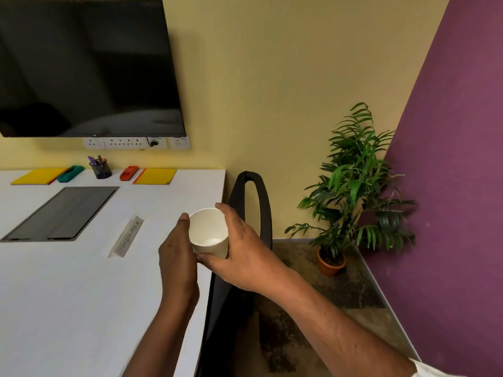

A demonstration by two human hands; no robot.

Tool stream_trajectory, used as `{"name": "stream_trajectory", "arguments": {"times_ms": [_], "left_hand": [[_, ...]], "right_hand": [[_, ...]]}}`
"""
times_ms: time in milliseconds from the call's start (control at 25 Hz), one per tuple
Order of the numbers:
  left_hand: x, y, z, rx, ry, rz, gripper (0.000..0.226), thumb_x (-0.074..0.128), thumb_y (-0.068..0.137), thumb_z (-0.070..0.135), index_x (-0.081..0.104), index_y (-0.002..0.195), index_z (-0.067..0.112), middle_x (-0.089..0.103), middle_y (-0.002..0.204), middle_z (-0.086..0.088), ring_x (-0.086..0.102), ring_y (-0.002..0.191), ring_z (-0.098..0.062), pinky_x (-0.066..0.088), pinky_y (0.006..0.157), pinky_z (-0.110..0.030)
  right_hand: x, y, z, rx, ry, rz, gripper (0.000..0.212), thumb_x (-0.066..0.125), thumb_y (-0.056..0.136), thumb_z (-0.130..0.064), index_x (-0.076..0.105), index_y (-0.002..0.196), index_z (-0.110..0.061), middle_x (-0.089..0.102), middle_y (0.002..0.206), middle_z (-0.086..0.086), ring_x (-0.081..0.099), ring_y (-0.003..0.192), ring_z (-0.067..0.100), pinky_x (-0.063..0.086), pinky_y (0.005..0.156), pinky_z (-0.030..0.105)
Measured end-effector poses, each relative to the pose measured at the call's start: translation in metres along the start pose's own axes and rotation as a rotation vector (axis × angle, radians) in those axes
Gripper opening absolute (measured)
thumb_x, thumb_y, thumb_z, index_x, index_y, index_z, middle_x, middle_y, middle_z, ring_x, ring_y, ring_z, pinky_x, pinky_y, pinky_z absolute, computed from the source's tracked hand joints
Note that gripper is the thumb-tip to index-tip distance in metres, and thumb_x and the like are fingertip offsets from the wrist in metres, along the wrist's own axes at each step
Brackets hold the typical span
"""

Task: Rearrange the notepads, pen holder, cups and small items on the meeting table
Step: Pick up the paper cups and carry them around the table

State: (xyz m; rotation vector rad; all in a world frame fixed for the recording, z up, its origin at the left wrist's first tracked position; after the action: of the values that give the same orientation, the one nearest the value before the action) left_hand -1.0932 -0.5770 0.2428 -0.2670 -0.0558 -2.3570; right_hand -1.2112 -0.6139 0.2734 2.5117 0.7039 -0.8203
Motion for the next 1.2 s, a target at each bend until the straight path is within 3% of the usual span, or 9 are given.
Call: {"name": "stream_trajectory", "arguments": {"times_ms": [160, 280, 400, 520, 640, 920, 1200], "left_hand": [[0.04, 0.027, 0.003, 0.014, 0.01, -0.013, 0.057, 0.048, 0.074, 0.06, 0.063, 0.114, 0.021, 0.066, 0.113, -0.004, 0.063, 0.102, -0.019, 0.052, 0.08, -0.034], [0.071, 0.045, 0.002, 0.046, 0.034, 0.016, 0.029, 0.049, 0.085, 0.053, 0.069, 0.096, 0.035, 0.07, 0.106, 0.005, 0.065, 0.094, -0.009, 0.048, 0.073, -0.029], [0.105, 0.06, -0.001, 0.119, 0.087, 0.067, 0.025, 0.047, 0.089, 0.05, 0.071, 0.081, 0.045, 0.072, 0.091, 0.017, 0.067, 0.086, -0.001, 0.048, 0.073, -0.029], [0.139, 0.074, -0.009, 0.139, 0.094, 0.132, 0.027, 0.046, 0.091, 0.049, 0.072, 0.083, 0.042, 0.073, 0.094, 0.012, 0.067, 0.096, -0.011, 0.05, 0.079, -0.033], [0.178, 0.087, -0.011, 0.154, 0.129, 0.212, 0.033, 0.043, 0.096, 0.04, 0.072, 0.08, 0.043, 0.073, 0.09, 0.014, 0.067, 0.095, -0.01, 0.051, 0.082, -0.034], [0.215, 0.136, -0.001, 0.229, 0.153, 0.364, 0.033, 0.04, 0.099, 0.033, 0.071, 0.091, 0.024, 0.07, 0.102, -0.01, 0.062, 0.101, -0.028, 0.046, 0.08, -0.042], [0.206, 0.233, 0.014, 0.313, 0.18, 0.455, 0.036, 0.038, 0.1, 0.031, 0.07, 0.085, 0.031, 0.069, 0.092, -0.004, 0.061, 0.093, -0.024, 0.047, 0.069, -0.038]], "right_hand": [[-0.028, 0.036, 0.021, -0.034, 0.004, -0.003, 0.089, 0.07, 0.079, -0.048, 0.011, 0.144, -0.036, 0.033, 0.147, -0.002, 0.037, 0.129, 0.016, 0.038, 0.103, 0.031], [-0.047, 0.067, 0.048, -0.084, 0.03, -0.017, 0.089, 0.071, 0.078, -0.048, 0.012, 0.144, -0.036, 0.032, 0.147, -0.003, 0.035, 0.129, 0.014, 0.035, 0.1, 0.026], [-0.066, 0.098, 0.078, -0.158, 0.061, -0.067, 0.09, 0.071, 0.077, -0.048, 0.012, 0.143, -0.038, 0.031, 0.148, -0.006, 0.035, 0.129, 0.012, 0.034, 0.099, 0.024], [-0.088, 0.128, 0.105, -0.22, 0.086, -0.139, 0.091, 0.072, 0.077, -0.047, 0.011, 0.144, -0.037, 0.03, 0.149, -0.008, 0.032, 0.131, 0.011, 0.034, 0.102, 0.026], [-0.114, 0.16, 0.131, -0.275, 0.12, -0.231, 0.091, 0.073, 0.077, -0.044, 0.012, 0.144, -0.036, 0.03, 0.149, -0.007, 0.032, 0.132, 0.011, 0.033, 0.103, 0.026], [-0.129, 0.238, 0.148, -0.423, 0.169, -0.362, 0.092, 0.074, 0.077, -0.044, 0.011, 0.144, -0.035, 0.033, 0.148, -0.006, 0.035, 0.131, 0.014, 0.033, 0.098, 0.024], [-0.098, 0.347, 0.135, -0.561, 0.222, -0.417, 0.092, 0.079, 0.073, -0.039, 0.021, 0.144, -0.026, 0.043, 0.14, -0.004, 0.043, 0.124, 0.013, 0.046, 0.098, 0.029]]}}
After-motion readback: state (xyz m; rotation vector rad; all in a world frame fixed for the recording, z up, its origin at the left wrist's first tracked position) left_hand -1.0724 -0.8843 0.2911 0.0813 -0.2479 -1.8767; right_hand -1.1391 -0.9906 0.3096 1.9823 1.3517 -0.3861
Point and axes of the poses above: each hand's wrist, its own y-axis towards the middle knuckle, its own x-axis out of the palm, z = x × y, the point moved 6 cm from there along y, towards the middle knuckle
